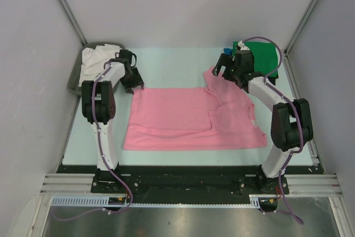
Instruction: Fold and stack the t-shirts
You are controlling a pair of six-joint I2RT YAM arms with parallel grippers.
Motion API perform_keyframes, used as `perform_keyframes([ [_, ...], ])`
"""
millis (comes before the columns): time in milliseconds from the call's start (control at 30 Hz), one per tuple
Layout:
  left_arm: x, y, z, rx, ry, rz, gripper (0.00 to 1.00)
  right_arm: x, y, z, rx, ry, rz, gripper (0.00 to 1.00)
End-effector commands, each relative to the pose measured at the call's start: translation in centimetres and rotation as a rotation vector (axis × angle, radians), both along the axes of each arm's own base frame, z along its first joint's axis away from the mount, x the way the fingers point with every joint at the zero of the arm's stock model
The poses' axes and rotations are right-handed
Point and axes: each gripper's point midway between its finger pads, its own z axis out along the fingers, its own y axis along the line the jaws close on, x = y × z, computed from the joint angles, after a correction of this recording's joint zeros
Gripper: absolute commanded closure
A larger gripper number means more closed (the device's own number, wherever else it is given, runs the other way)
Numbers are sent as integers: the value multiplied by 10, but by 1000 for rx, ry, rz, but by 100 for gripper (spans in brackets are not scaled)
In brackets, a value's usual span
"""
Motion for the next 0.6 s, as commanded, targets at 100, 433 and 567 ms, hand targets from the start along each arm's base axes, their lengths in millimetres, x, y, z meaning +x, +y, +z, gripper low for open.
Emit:
perform_keyframes([
  [100,8,15,-1,88,-10,26,45,7,2,11,20,-23,7,0],
  [433,8,18,9,113,-53,26,100,27,-11,6,-7,-52,-68,0],
  [567,3,15,29,107,-87,27,100,59,-24,-6,-99,-69,-120,0],
])
